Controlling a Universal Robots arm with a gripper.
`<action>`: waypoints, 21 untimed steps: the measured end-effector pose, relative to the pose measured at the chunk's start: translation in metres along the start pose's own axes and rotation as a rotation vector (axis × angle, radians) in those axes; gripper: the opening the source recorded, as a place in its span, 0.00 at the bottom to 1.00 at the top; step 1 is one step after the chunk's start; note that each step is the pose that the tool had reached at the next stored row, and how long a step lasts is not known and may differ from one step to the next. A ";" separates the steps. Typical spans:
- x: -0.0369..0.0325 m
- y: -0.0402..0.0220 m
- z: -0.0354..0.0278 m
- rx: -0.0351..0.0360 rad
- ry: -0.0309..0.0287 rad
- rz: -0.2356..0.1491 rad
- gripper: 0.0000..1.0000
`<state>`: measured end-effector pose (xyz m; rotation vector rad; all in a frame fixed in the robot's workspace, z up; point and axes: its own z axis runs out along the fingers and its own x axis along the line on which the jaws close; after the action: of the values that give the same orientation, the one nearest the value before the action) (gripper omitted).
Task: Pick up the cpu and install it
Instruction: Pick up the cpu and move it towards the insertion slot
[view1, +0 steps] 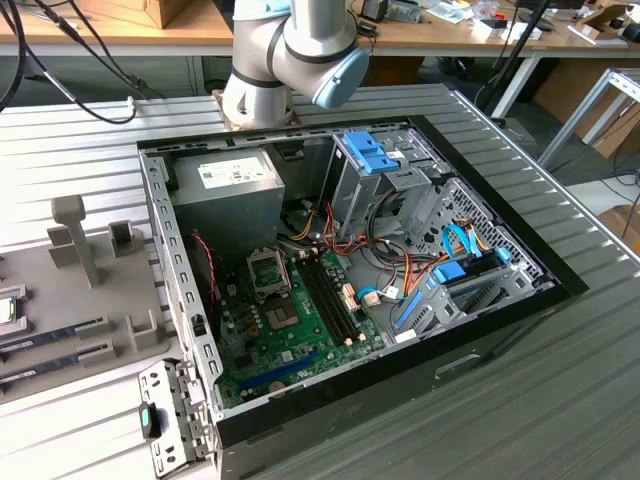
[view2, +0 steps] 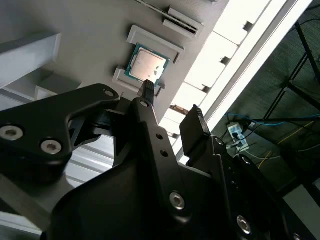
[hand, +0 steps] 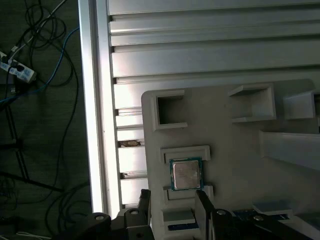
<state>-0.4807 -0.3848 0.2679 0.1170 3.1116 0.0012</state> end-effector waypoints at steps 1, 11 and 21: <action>0.0002 0.0000 0.0001 0.0000 0.0000 0.000 0.48; 0.0025 -0.0002 0.0015 0.0001 0.0002 0.000 0.48; -0.0039 0.0003 0.0058 0.0000 -0.0001 0.000 0.48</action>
<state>-0.4767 -0.3848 0.2622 0.1171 3.1115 0.0013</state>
